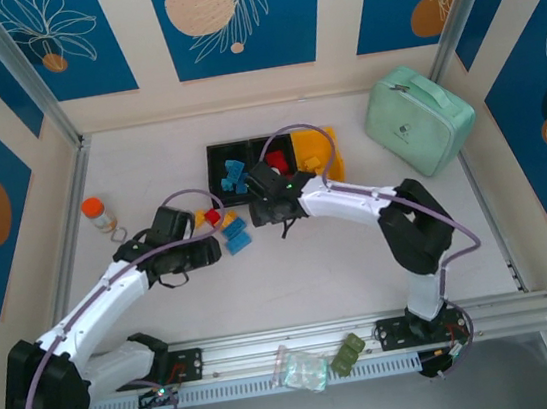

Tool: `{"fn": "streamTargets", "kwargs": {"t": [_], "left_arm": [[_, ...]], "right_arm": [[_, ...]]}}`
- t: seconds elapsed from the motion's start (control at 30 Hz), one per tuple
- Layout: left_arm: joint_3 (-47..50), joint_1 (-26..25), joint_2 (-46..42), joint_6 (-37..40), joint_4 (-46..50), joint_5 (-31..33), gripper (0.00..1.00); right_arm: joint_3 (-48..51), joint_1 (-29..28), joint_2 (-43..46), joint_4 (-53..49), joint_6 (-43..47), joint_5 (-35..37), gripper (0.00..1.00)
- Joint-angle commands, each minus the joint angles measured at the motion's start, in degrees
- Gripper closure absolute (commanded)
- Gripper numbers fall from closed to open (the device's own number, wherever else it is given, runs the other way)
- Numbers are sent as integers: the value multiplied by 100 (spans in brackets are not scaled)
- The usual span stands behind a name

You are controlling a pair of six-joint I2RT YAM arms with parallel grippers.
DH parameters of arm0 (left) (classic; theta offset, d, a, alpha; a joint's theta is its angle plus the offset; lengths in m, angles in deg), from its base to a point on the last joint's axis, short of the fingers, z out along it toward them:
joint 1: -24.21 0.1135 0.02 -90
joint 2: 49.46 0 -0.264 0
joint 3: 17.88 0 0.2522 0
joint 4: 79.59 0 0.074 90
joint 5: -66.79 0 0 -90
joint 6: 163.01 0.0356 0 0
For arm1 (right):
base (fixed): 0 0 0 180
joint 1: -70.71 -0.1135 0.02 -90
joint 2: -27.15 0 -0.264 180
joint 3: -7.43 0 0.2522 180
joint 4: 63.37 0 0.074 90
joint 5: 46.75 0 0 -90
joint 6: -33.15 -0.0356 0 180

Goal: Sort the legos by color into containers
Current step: Pick up the lego from the center of the table.

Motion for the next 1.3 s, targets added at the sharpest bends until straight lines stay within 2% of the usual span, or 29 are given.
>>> {"fn": "streamTargets", "kwargs": {"t": [0.0,0.47,0.73,0.83,1.07,1.27], "left_arm": [[67,-18,-98,-63,-9,-27,33],[206,-22,14,-98,-110,9,33],[208,-22,70,-96,-132,10,33],[221,-22,75,-95,-124,26,33],[224,-20,106,-111,-150,35,33],[161,-22,161,-111,-167,9,33]], "right_arm": [[-379,110,-255,-371,113,148,38],[-1179,185,-976,-586,301,64,49],[-1525,219,-1352,-727,335,27,50],[-1613,221,-1450,-753,359,-21,55],[-1726,177,-1557,-851,448,11,74],[-1549,116,-1335,-811,538,-35,78]]}}
